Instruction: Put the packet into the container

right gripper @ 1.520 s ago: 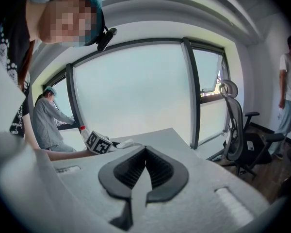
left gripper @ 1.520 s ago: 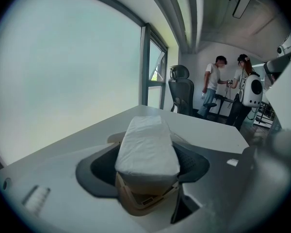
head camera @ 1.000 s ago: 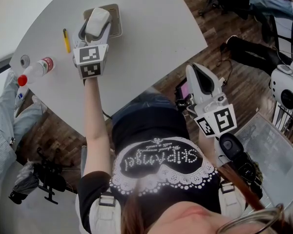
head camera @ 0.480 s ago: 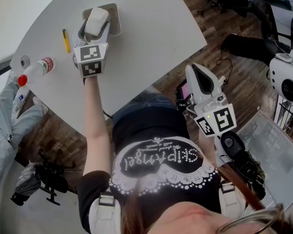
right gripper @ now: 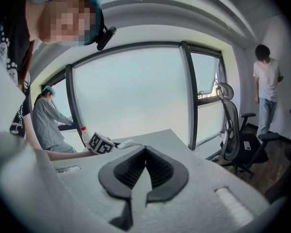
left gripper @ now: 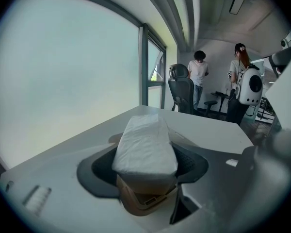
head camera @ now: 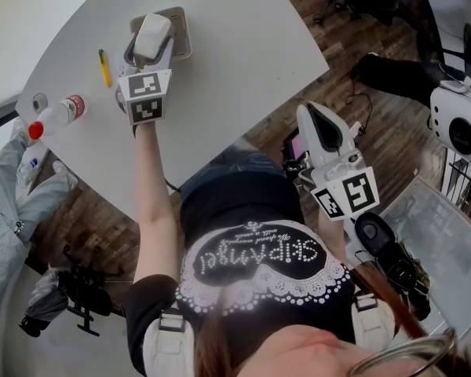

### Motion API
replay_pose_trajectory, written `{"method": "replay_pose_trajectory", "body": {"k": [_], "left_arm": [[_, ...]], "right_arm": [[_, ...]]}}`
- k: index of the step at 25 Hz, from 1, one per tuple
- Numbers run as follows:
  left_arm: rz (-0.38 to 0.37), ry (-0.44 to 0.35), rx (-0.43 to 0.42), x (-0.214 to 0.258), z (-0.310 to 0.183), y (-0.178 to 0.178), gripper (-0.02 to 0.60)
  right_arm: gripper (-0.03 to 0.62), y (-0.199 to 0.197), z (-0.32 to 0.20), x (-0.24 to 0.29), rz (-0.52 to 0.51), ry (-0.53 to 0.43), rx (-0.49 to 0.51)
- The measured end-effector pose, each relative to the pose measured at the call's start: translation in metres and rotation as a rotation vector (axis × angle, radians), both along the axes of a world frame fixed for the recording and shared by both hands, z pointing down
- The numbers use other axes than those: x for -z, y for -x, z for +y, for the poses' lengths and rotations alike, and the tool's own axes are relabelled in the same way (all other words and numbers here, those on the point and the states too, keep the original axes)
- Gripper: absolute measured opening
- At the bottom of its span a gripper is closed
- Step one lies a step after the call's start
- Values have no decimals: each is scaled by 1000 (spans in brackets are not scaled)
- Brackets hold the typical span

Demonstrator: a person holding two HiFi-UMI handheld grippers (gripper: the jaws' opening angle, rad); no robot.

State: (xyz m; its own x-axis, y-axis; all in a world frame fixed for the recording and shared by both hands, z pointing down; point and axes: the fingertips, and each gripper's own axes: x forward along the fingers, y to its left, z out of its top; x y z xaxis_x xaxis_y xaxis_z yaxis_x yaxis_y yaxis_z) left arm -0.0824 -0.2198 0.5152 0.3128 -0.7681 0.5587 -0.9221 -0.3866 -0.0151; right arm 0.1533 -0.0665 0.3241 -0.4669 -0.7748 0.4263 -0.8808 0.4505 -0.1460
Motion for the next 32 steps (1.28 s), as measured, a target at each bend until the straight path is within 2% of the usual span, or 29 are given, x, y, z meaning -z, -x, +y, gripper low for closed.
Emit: {"method": "replay_pose_trajectory", "body": {"k": [9,23,32], "left_arm": [[41,-17,9,10,2,-1,301],[81,-120,30,58,3,4,282],[101,-191,70,92,8,19,242]], "right_arm": [[-2,-1,7,5,2,-16,-8],[-2,-8,14,11,13,-45,-20],[-3,-16,15,11,37,-50,-22]]}}
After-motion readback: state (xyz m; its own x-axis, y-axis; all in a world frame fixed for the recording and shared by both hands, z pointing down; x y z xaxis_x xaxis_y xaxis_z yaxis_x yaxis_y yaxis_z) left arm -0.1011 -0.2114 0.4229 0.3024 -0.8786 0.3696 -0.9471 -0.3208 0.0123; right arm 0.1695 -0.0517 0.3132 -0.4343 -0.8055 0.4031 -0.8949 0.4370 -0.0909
